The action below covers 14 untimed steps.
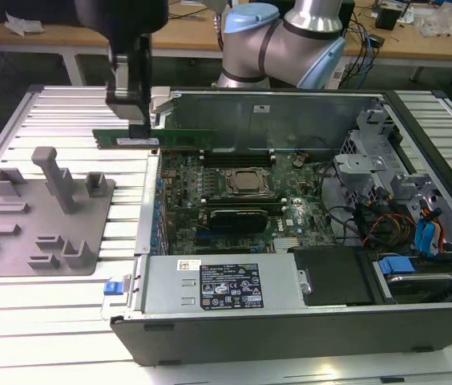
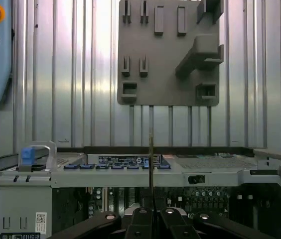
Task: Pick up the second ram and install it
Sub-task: 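Pick up the second ram and move it above second insertion slot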
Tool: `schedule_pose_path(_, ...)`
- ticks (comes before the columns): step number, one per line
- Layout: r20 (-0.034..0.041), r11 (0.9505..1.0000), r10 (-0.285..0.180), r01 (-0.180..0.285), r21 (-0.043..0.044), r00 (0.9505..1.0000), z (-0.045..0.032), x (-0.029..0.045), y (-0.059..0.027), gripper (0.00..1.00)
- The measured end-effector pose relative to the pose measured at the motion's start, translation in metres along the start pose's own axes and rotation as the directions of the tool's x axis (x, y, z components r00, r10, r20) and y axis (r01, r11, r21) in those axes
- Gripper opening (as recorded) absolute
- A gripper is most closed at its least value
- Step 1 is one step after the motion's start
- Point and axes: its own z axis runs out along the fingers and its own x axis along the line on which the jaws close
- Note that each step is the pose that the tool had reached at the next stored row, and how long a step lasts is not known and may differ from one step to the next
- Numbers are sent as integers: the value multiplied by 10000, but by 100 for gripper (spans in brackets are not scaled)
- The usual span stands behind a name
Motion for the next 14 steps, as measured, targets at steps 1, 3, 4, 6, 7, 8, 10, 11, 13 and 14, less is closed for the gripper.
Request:
schedule_pose_path(1, 0, 10000, -2, 2, -4, 10000, -2, 1, -73, 9)
schedule_pose_path(3, 1, 10000, 1, -1, -8, 10000, -4, 1, -167, 9)
schedule_pose_path(4, 1, 10000, -2, 2, -10, 10000, -5, 1, -222, 9)
schedule_pose_path(6, 1, 10000, -1, 1, -17, 10000, -9, 1, -361, 9)
schedule_pose_path(7, 0, 10000, -1, 1, -20, 10000, -10, 1, -423, 9)
schedule_pose_path(8, 0, 10000, 1, -1, -24, 10000, -12, 2, -494, 9)
schedule_pose_path(10, 0, 10000, -1, 1, -28, 10000, -15, 2, -613, 9)
schedule_pose_path(11, 0, 10000, 1, -1, -29, 10000, -16, 2, -655, 9)
schedule_pose_path(13, 1, 10000, 0, 0, -32, 10000, -17, 2, -755, 9)
schedule_pose_path(14, 0, 10000, 1, -1, -32, 10000, -18, 2, -780, 9)
